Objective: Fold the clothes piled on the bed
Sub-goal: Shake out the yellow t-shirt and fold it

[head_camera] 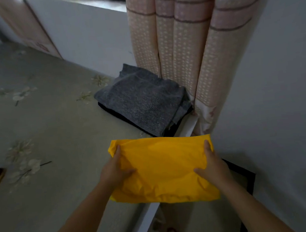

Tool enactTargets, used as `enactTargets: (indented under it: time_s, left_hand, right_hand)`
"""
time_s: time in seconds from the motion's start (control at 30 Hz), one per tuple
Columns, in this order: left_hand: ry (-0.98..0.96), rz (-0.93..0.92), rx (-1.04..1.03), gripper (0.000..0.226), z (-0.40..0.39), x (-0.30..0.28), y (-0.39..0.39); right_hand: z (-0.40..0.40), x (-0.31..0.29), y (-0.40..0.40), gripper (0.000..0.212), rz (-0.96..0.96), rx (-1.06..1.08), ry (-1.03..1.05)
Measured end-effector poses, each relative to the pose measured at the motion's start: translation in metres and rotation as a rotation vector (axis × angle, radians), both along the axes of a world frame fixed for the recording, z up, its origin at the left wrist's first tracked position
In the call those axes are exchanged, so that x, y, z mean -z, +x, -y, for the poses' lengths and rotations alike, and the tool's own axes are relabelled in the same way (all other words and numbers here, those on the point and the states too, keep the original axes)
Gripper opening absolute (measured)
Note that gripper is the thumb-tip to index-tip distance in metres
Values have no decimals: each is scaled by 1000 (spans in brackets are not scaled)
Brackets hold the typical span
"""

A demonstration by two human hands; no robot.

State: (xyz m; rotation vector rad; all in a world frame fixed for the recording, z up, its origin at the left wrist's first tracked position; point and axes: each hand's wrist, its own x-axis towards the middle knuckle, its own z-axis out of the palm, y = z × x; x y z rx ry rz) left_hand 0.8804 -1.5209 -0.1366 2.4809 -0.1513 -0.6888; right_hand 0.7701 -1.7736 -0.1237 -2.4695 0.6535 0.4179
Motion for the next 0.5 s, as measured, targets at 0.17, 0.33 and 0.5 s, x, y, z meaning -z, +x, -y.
enactTargets:
  time_s: [0.17,0.33,0.5]
  left_hand:
    - [71,21,-13,101,35,-15,73]
    - [197,-20,45,104,59,-29,143]
    - [315,-67,81,99,77,-30,216]
  right_hand:
    - [32,-3,67,105,39,-2,106]
    - [55,-7,137,102,54,-38,149]
    - [74,10,215,100,49,-94,211]
